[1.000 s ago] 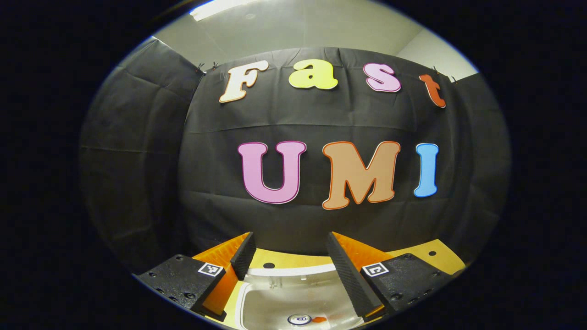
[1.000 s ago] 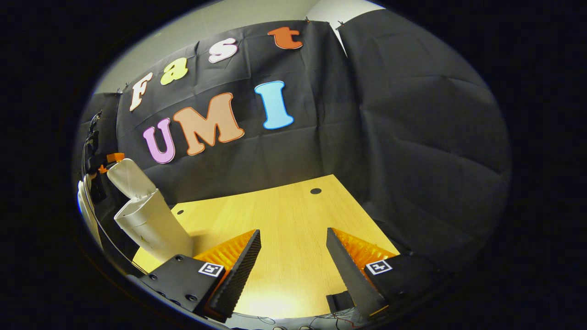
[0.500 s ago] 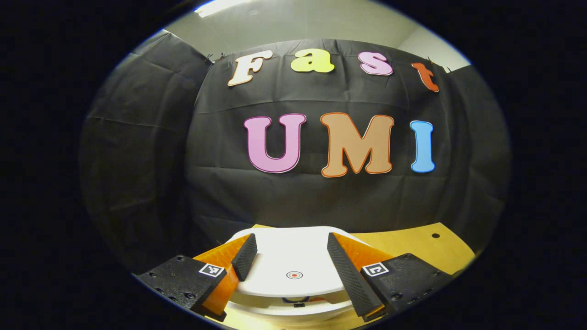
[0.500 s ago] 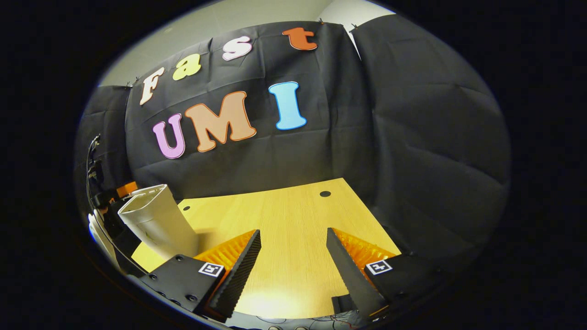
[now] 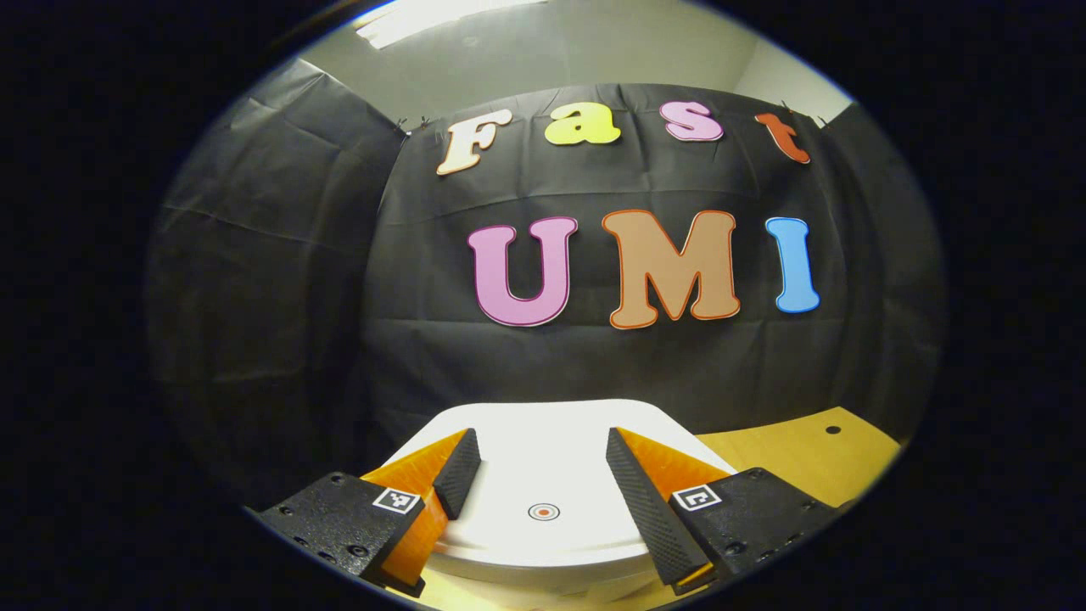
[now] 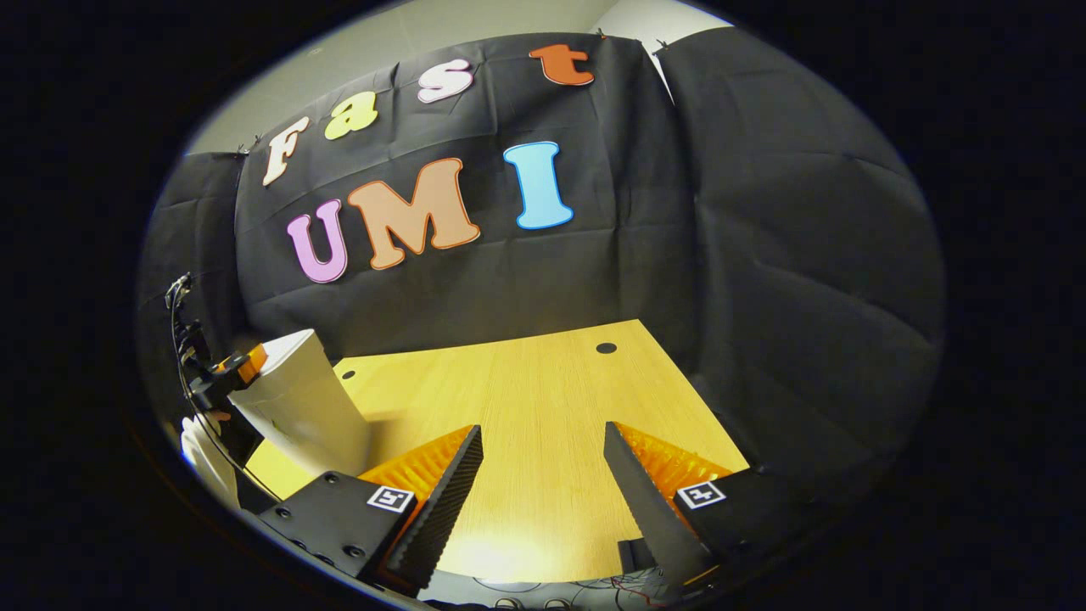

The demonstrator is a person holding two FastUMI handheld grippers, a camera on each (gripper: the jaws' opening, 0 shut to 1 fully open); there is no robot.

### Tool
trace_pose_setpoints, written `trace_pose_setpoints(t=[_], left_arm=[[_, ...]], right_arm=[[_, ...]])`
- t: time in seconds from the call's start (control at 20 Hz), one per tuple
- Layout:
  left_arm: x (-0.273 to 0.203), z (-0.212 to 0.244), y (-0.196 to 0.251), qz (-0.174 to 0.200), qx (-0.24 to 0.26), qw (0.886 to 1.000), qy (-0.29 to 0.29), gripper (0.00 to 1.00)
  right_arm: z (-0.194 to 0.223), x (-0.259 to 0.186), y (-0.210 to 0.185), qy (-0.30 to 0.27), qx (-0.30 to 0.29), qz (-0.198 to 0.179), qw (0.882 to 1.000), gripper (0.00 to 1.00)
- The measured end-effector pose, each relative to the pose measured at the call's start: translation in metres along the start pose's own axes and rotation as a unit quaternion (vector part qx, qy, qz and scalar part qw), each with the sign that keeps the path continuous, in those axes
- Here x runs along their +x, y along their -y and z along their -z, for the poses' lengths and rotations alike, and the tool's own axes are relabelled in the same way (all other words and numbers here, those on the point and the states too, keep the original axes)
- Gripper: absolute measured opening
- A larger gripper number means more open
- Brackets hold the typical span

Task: Press the lid of the desktop garbage bin to open it, pick up the crumpled paper on the desktop and throw it into the bin, then pick up the pop can on the desktop and drop it into the bin, and finally close the garbage bin lid.

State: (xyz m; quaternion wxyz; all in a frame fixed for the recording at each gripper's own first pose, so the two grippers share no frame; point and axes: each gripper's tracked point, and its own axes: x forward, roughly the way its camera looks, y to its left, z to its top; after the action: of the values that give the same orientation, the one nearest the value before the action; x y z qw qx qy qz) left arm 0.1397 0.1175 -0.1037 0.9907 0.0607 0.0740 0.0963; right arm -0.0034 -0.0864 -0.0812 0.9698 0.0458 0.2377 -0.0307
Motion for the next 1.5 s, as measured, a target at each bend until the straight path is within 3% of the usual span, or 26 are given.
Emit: trace_pose_setpoints(t=[0.5, 0.9, 1.0, 1.05, 1.15, 1.3, 1.5], left_arm=[[-0.002, 0.006, 0.003, 0.017, -0.002, 1.000, -0.026, 0.93], [0.002, -0.001, 0.002, 0.036, 0.008, 0.998, -0.041, 0.92], [-0.001, -0.003, 0.003, 0.042, 0.013, 0.998, -0.036, 0.95], [-0.003, -0.004, 0.000, 0.035, 0.017, 0.999, -0.034, 0.90], [-0.010, -0.027, -0.005, 0.023, 0.046, 0.999, 0.011, 0.92], [-0.019, -0.051, 0.007, 0.047, 0.074, 0.996, 0.029, 0.92], [-0.039, -0.069, 0.012, 0.059, 0.017, 0.998, 0.021, 0.93]], right_arm=[[0.015, 0.001, -0.009, -0.020, -0.008, -0.014, 1.000, 0.96], [-0.001, 0.005, -0.018, -0.008, -0.035, -0.035, 0.999, 0.96], [0.002, 0.005, -0.014, -0.014, -0.032, -0.033, 0.999, 0.96], [0.001, 0.005, -0.012, -0.015, -0.031, -0.031, 0.999, 0.96], [0.003, 0.004, -0.010, -0.016, -0.028, -0.027, 0.999, 0.96], [0.004, 0.004, -0.013, -0.017, -0.025, -0.029, 0.999, 0.96], [-0.004, 0.004, -0.025, -0.002, -0.030, -0.036, 0.999, 0.96]])
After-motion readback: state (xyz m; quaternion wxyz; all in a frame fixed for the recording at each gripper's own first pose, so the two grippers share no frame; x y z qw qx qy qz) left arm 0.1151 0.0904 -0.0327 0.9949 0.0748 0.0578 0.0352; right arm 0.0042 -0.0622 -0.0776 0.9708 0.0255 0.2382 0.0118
